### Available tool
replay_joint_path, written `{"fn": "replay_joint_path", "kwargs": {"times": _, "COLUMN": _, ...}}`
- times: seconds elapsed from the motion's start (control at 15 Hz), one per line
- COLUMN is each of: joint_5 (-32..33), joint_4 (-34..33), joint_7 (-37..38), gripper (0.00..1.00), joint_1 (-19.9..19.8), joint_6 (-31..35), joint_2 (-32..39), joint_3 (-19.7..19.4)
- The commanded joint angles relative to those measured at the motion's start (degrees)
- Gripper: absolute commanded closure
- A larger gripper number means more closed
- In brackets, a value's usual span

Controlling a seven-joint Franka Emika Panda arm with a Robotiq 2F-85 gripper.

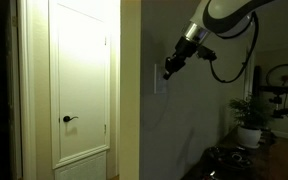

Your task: Turn on the light switch

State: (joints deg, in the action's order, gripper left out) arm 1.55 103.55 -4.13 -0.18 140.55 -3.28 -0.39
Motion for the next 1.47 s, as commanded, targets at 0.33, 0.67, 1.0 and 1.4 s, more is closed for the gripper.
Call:
{"fn": "replay_joint_path", "kwargs": {"times": 0.33, "joint_5": 0.15, "joint_4": -1.85, "joint_7": 0.55, "gripper": 0.95, "joint_1": -0.04, "joint_6": 1.14, "joint_2": 1.75, "joint_3": 0.03}}
{"fn": "replay_joint_path", "kwargs": {"times": 0.67, "joint_5": -0.16, "joint_4": -1.16, "joint_7": 0.13, "gripper": 0.95, "joint_1": 0.11, "joint_6": -0.64, "joint_2": 0.76, "joint_3": 0.12}}
{"fn": "replay_joint_path", "kwargs": {"times": 1.0, "joint_5": -2.75, "joint_4": 2.54, "joint_7": -2.64, "gripper": 0.95, "joint_1": 0.63, "joint_6": -8.80, "joint_2": -2.70, "joint_3": 0.28}}
{"fn": "replay_joint_path", "kwargs": {"times": 1.4, "joint_5": -3.71, "joint_4": 6.85, "joint_7": -3.05, "gripper": 0.96, "joint_1": 1.18, "joint_6": -20.20, "joint_2": -7.00, "joint_3": 0.50}}
